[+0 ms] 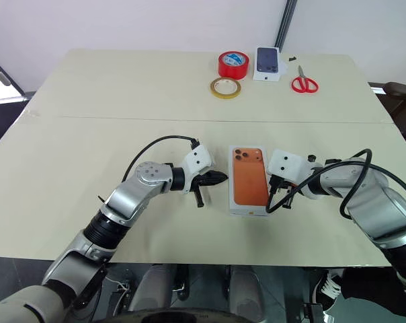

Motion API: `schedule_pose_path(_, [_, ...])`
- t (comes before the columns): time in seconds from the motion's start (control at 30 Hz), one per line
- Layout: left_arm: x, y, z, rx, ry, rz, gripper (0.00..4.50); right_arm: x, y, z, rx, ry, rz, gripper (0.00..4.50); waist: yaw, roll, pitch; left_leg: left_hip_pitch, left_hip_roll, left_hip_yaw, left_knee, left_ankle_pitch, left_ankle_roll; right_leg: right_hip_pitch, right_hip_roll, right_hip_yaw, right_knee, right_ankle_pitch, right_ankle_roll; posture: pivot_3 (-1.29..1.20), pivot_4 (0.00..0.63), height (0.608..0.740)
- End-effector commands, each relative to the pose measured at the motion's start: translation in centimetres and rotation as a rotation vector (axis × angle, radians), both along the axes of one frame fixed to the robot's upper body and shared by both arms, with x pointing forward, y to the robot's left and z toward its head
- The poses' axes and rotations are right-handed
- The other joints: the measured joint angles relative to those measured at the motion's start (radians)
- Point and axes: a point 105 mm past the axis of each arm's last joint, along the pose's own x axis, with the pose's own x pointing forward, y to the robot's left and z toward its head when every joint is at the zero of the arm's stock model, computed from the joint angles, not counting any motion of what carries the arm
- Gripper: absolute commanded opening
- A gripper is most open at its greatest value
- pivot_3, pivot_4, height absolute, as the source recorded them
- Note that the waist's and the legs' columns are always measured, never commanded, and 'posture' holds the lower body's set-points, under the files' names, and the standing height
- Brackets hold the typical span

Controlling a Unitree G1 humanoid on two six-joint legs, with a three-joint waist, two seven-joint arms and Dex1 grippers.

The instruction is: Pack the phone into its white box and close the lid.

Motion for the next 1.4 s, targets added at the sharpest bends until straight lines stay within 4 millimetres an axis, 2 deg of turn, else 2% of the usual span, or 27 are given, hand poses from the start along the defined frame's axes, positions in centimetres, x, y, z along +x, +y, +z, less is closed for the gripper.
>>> schedule_pose_path(0.03, [-0.7, -1.5, 1.5, -0.024, -0.057, -0.074, 0.08, -0.1, 0.1, 1.1, -0.007, -0.045, 0.024, 0.04, 0.000, 0.000, 0.000, 0.000, 0.000, 0.000, 0.000, 0.000, 0.000, 0.000, 0.000, 0.000, 0.000, 0.000, 0.000, 0.00, 0.150, 0.740])
schedule_pose_path(0.37, [-0.8, -0.5, 0.5, 0.022, -0.046, -0.075, 0.08, -0.7, 0.5, 0.6, -0.006, -0.024, 0.043, 0.04, -0.001, 0.000, 0.000, 0.000, 0.000, 0.000, 0.000, 0.000, 0.000, 0.000, 0.000, 0.000, 0.001, 0.000, 0.000, 0.00, 0.150, 0.740])
schedule_pose_path(0.57, [-0.3, 0.3, 0.5, 0.030, -0.051, -0.047, 0.08, -0.4, -0.2, 0.9, -0.021, -0.038, 0.027, 0.04, -0.001, 0.000, 0.000, 0.001, 0.000, 0.000, 0.000, 0.000, 0.000, 0.000, 0.000, 0.000, 0.001, 0.000, 0.000, 0.00, 0.150, 0.740])
schedule_pose_path(0.73, [1.2, 1.2, 3.0, -0.077, -0.056, 0.035, 0.08, -0.5, -1.7, 2.7, 0.014, -0.051, 0.008, 0.04, 0.000, 0.000, 0.000, 0.001, 0.000, 0.000, 0.000, 0.000, 0.000, 0.000, 0.000, 0.000, 0.001, 0.000, 0.000, 0.00, 0.150, 0.740])
schedule_pose_path(0.83, [1.8, 1.0, 4.7, -0.155, -0.058, 0.058, 0.08, -1.7, -1.2, 3.9, 0.111, -0.023, 0.063, 0.04, 0.001, 0.000, 0.000, 0.001, 0.000, 0.000, 0.000, 0.000, 0.000, 0.001, 0.000, 0.000, 0.001, 0.001, 0.003, 0.00, 0.150, 0.740])
schedule_pose_path(0.93, [1.8, 0.4, 5.1, -0.172, -0.052, 0.046, 0.08, -2.8, -0.1, 4.1, 0.198, 0.020, 0.102, 0.04, 0.000, 0.000, 0.000, 0.001, -0.001, -0.001, 0.001, 0.000, 0.000, 0.002, 0.000, 0.000, 0.001, 0.001, 0.004, 0.00, 0.150, 0.740])
schedule_pose_path(1.0, [1.6, -0.4, 4.7, -0.151, -0.049, 0.018, 0.08, -3.6, 0.9, 3.6, 0.243, 0.062, 0.125, 0.04, 0.000, 0.000, 0.000, 0.003, -0.001, -0.001, 0.000, 0.000, 0.000, 0.004, 0.000, 0.000, 0.001, 0.001, 0.004, 0.00, 0.150, 0.740])
schedule_pose_path(1.1, [0.9, -1.8, 2.6, -0.056, -0.048, -0.046, 0.08, -4.8, 1.9, 1.0, 0.232, 0.128, 0.135, 0.04, 0.002, -0.001, 0.000, 0.005, -0.001, -0.001, 0.000, 0.000, 0.000, 0.006, 0.001, 0.000, 0.001, 0.000, 0.004, 0.00, 0.150, 0.740])
schedule_pose_path(1.3, [0.7, -2.1, 0.5, 0.045, -0.052, -0.079, 0.08, -5.5, 1.9, -1.6, 0.186, 0.173, 0.092, 0.04, -0.001, -0.001, 0.000, 0.010, 0.000, -0.001, 0.000, 0.000, 0.000, 0.009, 0.000, 0.000, 0.000, -0.001, 0.001, 0.00, 0.150, 0.740])
schedule_pose_path(1.4, [0.7, -2.1, 0.0, 0.057, -0.048, -0.077, 0.08, -5.4, 1.5, -2.1, 0.165, 0.169, 0.073, 0.04, -0.001, -0.001, 0.000, 0.013, 0.000, -0.001, -0.001, -0.001, 0.001, 0.011, 0.000, 0.000, 0.000, -0.002, 0.001, 0.00, 0.150, 0.740])
